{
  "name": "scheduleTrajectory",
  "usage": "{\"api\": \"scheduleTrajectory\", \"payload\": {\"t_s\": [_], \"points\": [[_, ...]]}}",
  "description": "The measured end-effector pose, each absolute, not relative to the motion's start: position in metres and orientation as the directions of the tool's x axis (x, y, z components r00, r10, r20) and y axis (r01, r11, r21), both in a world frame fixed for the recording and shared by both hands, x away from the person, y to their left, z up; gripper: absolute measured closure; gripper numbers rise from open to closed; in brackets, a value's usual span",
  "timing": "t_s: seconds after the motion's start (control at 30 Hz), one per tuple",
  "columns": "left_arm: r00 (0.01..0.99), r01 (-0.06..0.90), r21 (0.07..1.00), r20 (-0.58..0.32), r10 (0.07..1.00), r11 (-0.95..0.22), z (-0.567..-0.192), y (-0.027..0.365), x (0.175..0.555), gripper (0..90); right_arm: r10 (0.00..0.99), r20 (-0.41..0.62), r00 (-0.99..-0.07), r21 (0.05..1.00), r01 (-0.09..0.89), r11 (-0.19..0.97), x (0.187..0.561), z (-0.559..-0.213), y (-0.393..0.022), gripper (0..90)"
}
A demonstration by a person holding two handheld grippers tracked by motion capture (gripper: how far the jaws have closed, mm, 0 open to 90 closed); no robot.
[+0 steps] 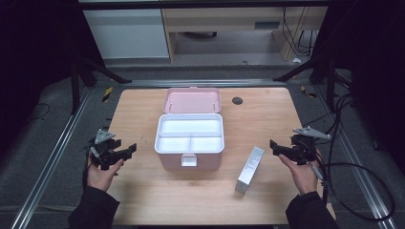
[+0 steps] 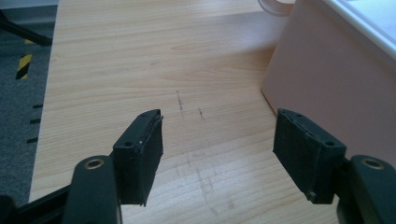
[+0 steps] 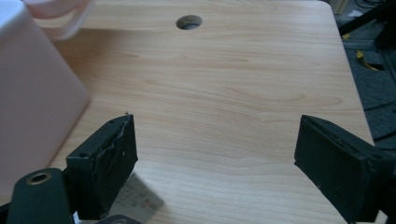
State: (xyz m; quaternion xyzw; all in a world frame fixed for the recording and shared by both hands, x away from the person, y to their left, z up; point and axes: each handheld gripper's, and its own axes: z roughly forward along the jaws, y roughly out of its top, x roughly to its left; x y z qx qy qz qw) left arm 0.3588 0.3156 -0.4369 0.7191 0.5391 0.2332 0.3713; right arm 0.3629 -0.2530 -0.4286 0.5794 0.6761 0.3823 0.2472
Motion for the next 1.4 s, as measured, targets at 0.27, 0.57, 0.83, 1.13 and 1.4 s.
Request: {"api": "scheduleTrajectory", "payload": {"t_s": [0.27, 0.57, 0.83, 1.13, 1.4], "points": [[0.324, 0.637, 0.756, -0.081, 0.943, -0.154, -0.442, 0.309, 0.357, 29.9, 0.956, 0.106, -0.274, 0.801, 0.593, 0.081, 0.353, -0.418, -0.234, 14.1], [0.33, 0.629, 0.757, -0.052, 0.943, -0.178, -0.444, 0.304, 0.357, 27.4, 0.939, 0.137, -0.315, 0.788, 0.609, 0.089, 0.341, -0.409, -0.215, 16.0], [0.327, 0.626, 0.762, -0.063, 0.943, -0.166, -0.446, 0.301, 0.358, 28.8, 0.928, 0.127, -0.349, 0.731, 0.666, 0.151, 0.341, -0.425, -0.191, 14.9], [0.349, 0.63, 0.749, -0.037, 0.937, -0.205, -0.448, 0.295, 0.359, 27.6, 0.923, 0.094, -0.372, 0.674, 0.706, 0.216, 0.344, -0.445, -0.172, 14.0], [0.354, 0.632, 0.745, -0.034, 0.935, -0.212, -0.448, 0.295, 0.359, 27.9, 0.921, 0.072, -0.383, 0.66, 0.71, 0.244, 0.348, -0.449, -0.175, 24.4]]}}
